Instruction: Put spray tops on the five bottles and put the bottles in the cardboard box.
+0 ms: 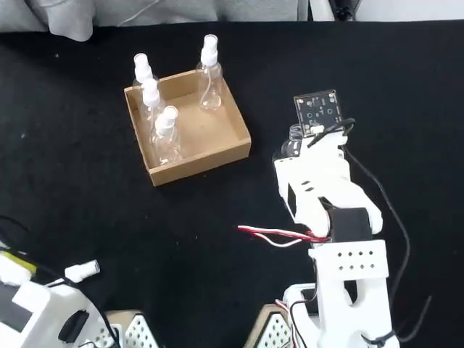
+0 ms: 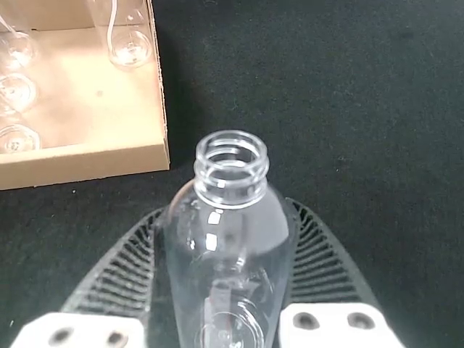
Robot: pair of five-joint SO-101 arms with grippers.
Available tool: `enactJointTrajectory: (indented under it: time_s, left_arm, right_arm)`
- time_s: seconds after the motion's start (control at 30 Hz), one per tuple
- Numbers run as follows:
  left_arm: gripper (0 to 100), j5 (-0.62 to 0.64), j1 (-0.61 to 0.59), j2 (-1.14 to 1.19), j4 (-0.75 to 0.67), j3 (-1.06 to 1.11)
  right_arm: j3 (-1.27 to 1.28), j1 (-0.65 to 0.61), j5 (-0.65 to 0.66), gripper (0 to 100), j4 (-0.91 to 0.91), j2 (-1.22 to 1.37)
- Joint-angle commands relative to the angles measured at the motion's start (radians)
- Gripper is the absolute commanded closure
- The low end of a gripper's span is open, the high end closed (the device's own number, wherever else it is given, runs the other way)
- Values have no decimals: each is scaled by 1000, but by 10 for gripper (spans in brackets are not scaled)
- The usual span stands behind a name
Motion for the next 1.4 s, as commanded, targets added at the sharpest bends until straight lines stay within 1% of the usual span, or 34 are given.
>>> enactJointTrajectory:
  time_s: [0.0,0.07,0.23,0.3,0.37,0.53,0.77,0.87,0.97,1.1,1.17,1.23,1.37]
  left_arm:
    - [725,-83,87,-18,15,-44]
    - [725,-164,119,-18,63,-53]
    - [727,-428,171,-18,232,-54]
    - [728,-482,189,-18,267,-54]
    - [728,-509,209,-18,278,-54]
    - [728,-539,271,-18,278,-44]
    - [729,-535,355,-8,269,-24]
    - [729,-537,383,-17,212,45]
    - [729,-531,398,-17,109,119]
    - [730,-531,390,-17,-41,209]
    - [730,-531,387,-17,-91,242]
    - [735,-529,386,-17,-112,259]
    - [825,-529,389,-17,-109,260]
  right_arm:
    - [-5,15,3,900,-21,-28]
    - [-5,15,3,900,-21,-27]
    - [-5,15,3,900,-23,-27]
    - [-5,15,3,900,-23,-27]
    - [-5,15,3,900,-23,-27]
    - [-5,15,3,900,-23,-27]
    - [-5,15,3,900,-23,-27]
    - [-5,15,3,900,-23,-28]
    - [-5,15,3,900,-23,-28]
    - [-5,15,3,900,-23,-28]
    - [-5,15,3,900,-23,-28]
    - [-5,15,3,900,-25,-27]
    - [-5,15,3,900,-26,-25]
